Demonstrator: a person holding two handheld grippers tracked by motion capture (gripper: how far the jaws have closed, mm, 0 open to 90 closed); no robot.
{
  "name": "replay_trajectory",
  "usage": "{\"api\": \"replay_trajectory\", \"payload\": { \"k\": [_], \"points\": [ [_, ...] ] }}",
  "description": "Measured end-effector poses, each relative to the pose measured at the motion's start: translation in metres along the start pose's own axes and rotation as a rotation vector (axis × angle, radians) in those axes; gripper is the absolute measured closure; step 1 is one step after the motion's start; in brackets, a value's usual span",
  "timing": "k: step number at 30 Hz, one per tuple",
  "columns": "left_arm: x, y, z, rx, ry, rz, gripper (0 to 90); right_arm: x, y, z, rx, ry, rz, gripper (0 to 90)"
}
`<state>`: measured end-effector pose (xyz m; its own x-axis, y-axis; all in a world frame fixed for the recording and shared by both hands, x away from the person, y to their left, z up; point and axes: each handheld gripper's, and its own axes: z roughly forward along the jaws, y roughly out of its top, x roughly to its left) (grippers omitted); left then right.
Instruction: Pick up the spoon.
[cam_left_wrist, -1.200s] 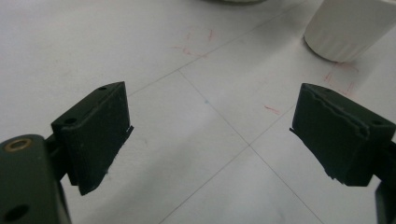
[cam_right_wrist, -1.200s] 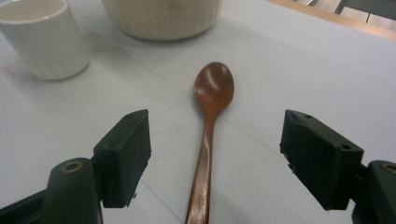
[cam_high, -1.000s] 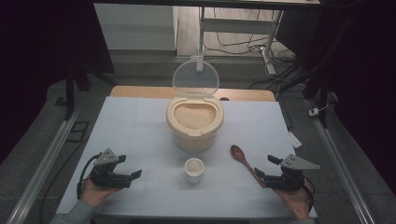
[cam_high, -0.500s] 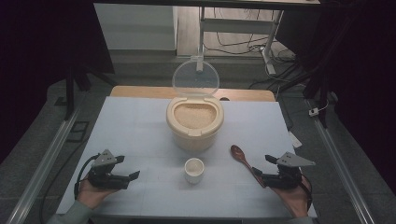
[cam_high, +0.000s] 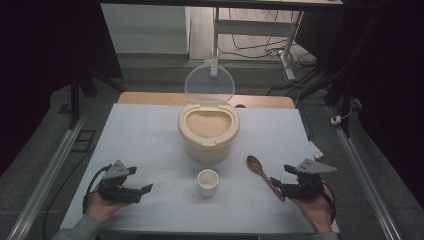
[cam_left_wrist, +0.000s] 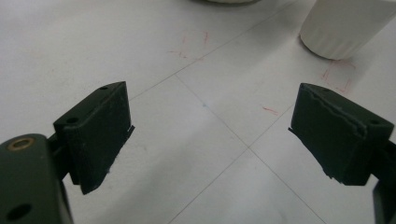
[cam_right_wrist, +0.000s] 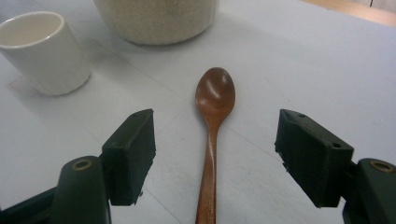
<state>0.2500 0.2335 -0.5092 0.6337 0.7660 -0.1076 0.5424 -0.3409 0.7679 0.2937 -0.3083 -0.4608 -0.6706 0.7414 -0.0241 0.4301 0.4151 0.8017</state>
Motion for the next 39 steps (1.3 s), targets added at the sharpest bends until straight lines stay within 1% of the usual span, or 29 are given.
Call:
{"api": "replay_trajectory", "payload": {
  "k": [2,3,4,5,7,8,9,10,11,13,14,15,16,17,20,22,25,28,29,33,35,38,39],
  "points": [
    [0.001,0.001,0.002,-0.001,-0.005,-0.006,12.2,0.001,0.009,-0.001,0.037,-0.001,0.007,29.0],
    [0.002,0.001,0.003,-0.001,-0.008,-0.007,12.2,0.002,0.012,-0.001,0.05,0.002,0.006,29.0],
    [0.002,0.002,0.004,0.0,-0.006,-0.006,12.2,0.002,0.012,-0.001,0.05,0.002,0.006,29.0],
    [0.002,0.002,0.005,0.002,-0.005,-0.004,12.2,0.003,0.02,-0.001,0.085,0.005,0.001,29.0],
    [0.002,0.002,0.007,0.011,-0.003,-0.003,12.2,0.002,0.028,0.001,0.135,0.006,-0.006,29.9],
    [0.001,0.002,0.008,0.018,0.006,0.004,12.2,0.002,0.032,0.003,0.162,0.021,-0.003,30.5],
    [0.001,0.002,0.008,0.018,0.006,0.004,12.2,0.001,0.036,0.005,0.188,0.033,-0.002,30.4],
    [0.001,0.002,0.007,0.017,0.009,0.002,12.2,0.001,0.04,0.007,0.204,0.036,-0.002,30.4],
    [0.001,0.002,0.007,0.017,0.009,0.002,12.3,0.002,0.043,0.01,0.223,0.03,-0.003,30.4],
    [0.001,0.001,0.008,0.017,0.011,0.001,12.6,0.002,0.048,0.015,0.263,0.003,-0.001,30.5],
    [0.001,0.001,0.008,0.015,0.012,-0.001,12.6,0.002,0.048,0.015,0.263,0.003,-0.001,30.5],
    [0.0,0.001,0.009,0.017,0.015,0.001,12.6,0.002,0.05,0.017,0.277,-0.003,0.006,30.5],
    [0.0,0.001,0.009,0.018,0.016,0.002,12.6,0.002,0.051,0.021,0.305,-0.012,0.015,30.8],
    [0.0,0.001,0.009,0.017,0.017,0.003,12.6,0.002,0.051,0.022,0.32,-0.021,0.019,31.7],
    [0.0,0.001,0.009,0.016,0.016,0.006,12.6,0.001,0.047,0.028,0.366,-0.021,0.038,32.3],
    [0.0,0.001,0.009,0.016,0.016,0.008,12.7,0.001,0.044,0.032,0.415,-0.03,0.026,32.9],
    [0.0,0.0,0.009,0.019,0.017,0.01,12.7,0.001,0.038,0.041,0.461,-0.013,0.023,34.2],
    [-0.001,-0.001,0.009,0.022,0.019,0.011,12.7,0.0,0.03,0.049,0.521,-0.011,0.021,35.9],
    [-0.001,-0.002,0.009,0.023,0.018,0.01,12.7,-0.001,0.027,0.05,0.532,-0.013,0.021,36.9],
    [0.0,-0.004,0.008,0.025,0.019,0.006,12.7,-0.002,0.018,0.054,0.563,0.005,0.032,41.3],
    [0.0,-0.004,0.008,0.025,0.019,0.007,12.7,-0.002,0.017,0.054,0.568,0.001,0.033,42.4],
    [-0.001,-0.004,0.009,0.028,0.016,0.007,12.6,-0.002,0.014,0.056,0.581,-0.005,0.023,46.9],
    [-0.001,-0.005,0.01,0.031,0.015,0.008,12.6,-0.001,0.012,0.058,0.592,0.001,0.015,49.5]
  ]
}}
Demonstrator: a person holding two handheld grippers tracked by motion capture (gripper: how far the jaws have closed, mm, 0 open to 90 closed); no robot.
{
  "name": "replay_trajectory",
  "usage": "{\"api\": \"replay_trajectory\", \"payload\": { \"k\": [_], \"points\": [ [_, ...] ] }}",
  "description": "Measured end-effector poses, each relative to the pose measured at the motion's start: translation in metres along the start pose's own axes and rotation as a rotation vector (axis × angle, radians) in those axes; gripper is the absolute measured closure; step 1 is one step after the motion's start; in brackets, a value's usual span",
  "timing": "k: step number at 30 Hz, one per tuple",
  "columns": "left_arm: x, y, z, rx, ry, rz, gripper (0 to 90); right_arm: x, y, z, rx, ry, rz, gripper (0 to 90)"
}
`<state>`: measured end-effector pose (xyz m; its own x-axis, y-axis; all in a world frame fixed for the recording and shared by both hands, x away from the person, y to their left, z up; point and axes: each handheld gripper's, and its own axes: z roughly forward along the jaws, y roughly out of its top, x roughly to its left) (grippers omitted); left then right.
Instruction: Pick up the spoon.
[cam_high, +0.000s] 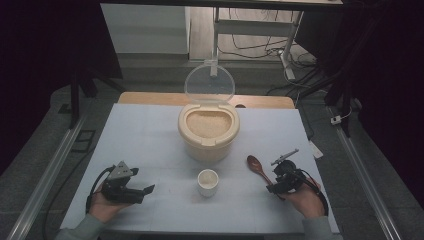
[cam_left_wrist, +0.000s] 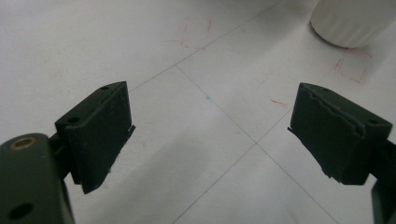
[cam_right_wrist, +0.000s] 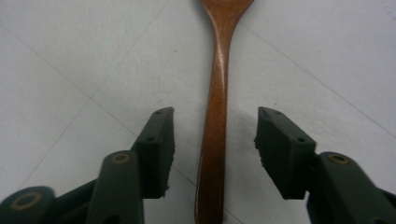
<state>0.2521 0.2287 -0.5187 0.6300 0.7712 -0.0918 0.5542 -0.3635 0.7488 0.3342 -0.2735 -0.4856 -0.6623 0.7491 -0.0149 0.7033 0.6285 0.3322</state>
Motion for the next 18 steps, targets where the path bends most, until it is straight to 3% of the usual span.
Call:
{"api": "replay_trajectory", "payload": {
  "k": [4,5,12,18],
  "points": [
    [0.0,0.0,0.0,0.003,-0.002,0.0,12.6,0.0,0.0,0.004,0.015,-0.003,-0.008,53.3],
    [0.0,-0.001,0.0,0.003,-0.002,0.0,12.6,0.0,0.0,0.005,0.021,0.004,-0.011,58.0],
    [0.001,-0.001,0.0,0.004,-0.001,0.002,12.5,0.004,0.004,0.007,0.034,-0.027,-0.032,68.7],
    [0.0,-0.001,0.002,0.009,0.003,0.003,12.5,0.006,0.013,0.01,0.093,-0.035,-0.035,75.6]
  ]
}}
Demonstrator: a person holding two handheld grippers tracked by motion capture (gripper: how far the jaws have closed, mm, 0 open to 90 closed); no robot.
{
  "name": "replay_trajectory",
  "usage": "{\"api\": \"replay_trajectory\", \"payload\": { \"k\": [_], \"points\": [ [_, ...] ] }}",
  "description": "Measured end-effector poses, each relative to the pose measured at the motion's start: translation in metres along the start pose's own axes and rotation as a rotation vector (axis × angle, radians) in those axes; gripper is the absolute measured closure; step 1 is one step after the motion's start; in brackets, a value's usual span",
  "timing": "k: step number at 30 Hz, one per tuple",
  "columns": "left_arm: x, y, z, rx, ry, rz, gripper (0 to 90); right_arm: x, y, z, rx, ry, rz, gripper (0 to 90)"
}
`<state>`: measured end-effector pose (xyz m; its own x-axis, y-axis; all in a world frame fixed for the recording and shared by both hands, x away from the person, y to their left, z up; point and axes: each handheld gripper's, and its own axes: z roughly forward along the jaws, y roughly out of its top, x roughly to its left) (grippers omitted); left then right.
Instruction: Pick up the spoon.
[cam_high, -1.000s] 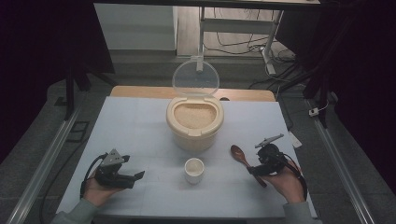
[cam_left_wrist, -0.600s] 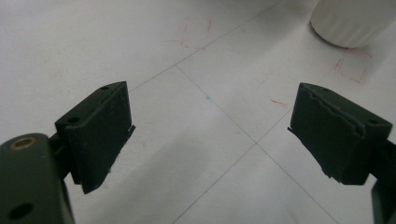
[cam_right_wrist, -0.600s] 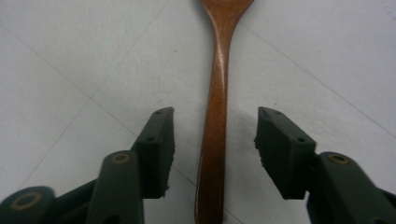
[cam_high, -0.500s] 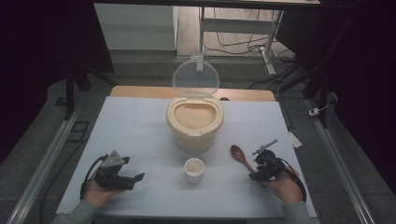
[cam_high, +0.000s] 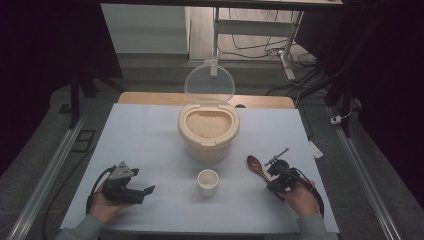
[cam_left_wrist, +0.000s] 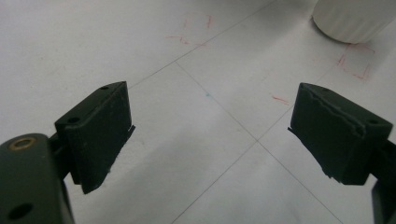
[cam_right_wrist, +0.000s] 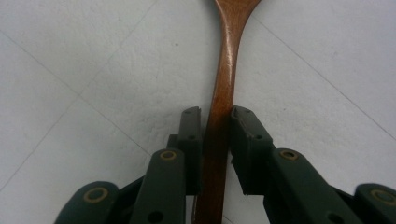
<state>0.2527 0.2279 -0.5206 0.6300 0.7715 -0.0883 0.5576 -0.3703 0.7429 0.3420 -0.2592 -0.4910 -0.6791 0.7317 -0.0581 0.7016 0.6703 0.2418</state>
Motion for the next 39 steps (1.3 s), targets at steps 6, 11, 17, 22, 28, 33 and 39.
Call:
{"api": "replay_trajectory", "payload": {
  "k": [6,11,17,22,28,33,39],
  "points": [
    [0.001,-0.001,0.0,0.004,0.004,-0.001,12.5,0.003,0.005,0.0,0.031,-0.011,-0.008,78.7],
    [0.002,-0.002,0.001,0.008,0.003,-0.004,12.5,0.002,0.005,-0.001,0.029,-0.01,-0.006,78.9],
    [0.003,-0.002,0.001,0.009,0.004,-0.004,12.5,0.0,0.001,-0.002,-0.008,0.006,-0.003,79.1],
    [0.003,-0.004,0.001,0.012,0.006,-0.004,12.6,-0.005,-0.003,-0.008,-0.059,0.009,0.009,79.1],
    [0.004,-0.004,0.001,0.014,0.007,-0.004,12.6,-0.01,-0.007,-0.02,-0.13,0.041,0.015,79.1],
    [0.004,-0.004,0.0,0.014,0.008,-0.004,12.6,-0.011,-0.01,-0.031,-0.185,0.067,0.004,79.1],
    [0.003,-0.004,0.002,0.019,0.008,-0.003,12.5,-0.002,-0.005,-0.044,-0.259,0.161,-0.055,79.1]
  ]
}}
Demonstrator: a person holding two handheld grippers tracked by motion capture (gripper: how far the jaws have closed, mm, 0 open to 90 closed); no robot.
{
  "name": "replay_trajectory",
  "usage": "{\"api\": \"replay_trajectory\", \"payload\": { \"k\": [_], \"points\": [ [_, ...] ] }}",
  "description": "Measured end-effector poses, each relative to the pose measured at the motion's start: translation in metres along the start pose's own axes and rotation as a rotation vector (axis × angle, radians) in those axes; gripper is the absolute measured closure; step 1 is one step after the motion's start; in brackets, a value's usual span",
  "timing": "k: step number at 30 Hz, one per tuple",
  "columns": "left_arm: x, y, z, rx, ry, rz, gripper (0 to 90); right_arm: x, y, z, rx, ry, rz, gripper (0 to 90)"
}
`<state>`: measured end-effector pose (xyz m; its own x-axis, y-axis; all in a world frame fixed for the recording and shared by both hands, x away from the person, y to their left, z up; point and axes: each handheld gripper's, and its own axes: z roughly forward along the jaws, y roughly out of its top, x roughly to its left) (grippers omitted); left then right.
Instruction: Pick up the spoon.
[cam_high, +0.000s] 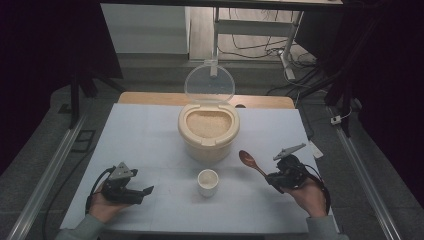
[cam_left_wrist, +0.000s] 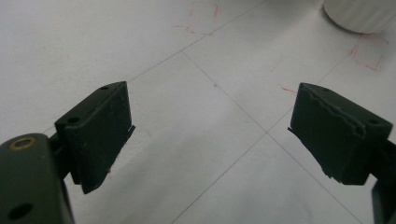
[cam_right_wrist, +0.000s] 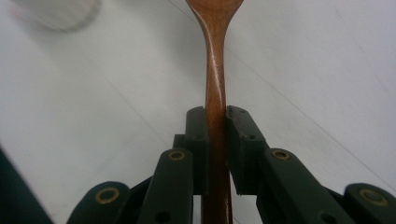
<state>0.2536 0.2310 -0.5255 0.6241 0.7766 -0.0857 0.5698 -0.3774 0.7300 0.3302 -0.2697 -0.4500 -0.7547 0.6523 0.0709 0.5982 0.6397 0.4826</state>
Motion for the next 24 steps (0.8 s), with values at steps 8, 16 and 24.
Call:
{"api": "replay_trajectory", "payload": {
  "k": [8,16,24],
  "points": [
    [0.001,-0.001,-0.001,0.0,-0.002,-0.003,12.5,0.009,0.005,-0.008,-0.048,0.083,-0.048,79.1],
    [0.002,-0.001,0.0,-0.001,-0.009,-0.013,12.4,0.024,0.014,-0.013,-0.105,0.15,-0.103,79.1],
    [0.001,-0.001,0.0,0.004,-0.012,-0.01,12.3,0.037,0.025,-0.007,-0.112,0.161,-0.154,79.1]
  ]
}}
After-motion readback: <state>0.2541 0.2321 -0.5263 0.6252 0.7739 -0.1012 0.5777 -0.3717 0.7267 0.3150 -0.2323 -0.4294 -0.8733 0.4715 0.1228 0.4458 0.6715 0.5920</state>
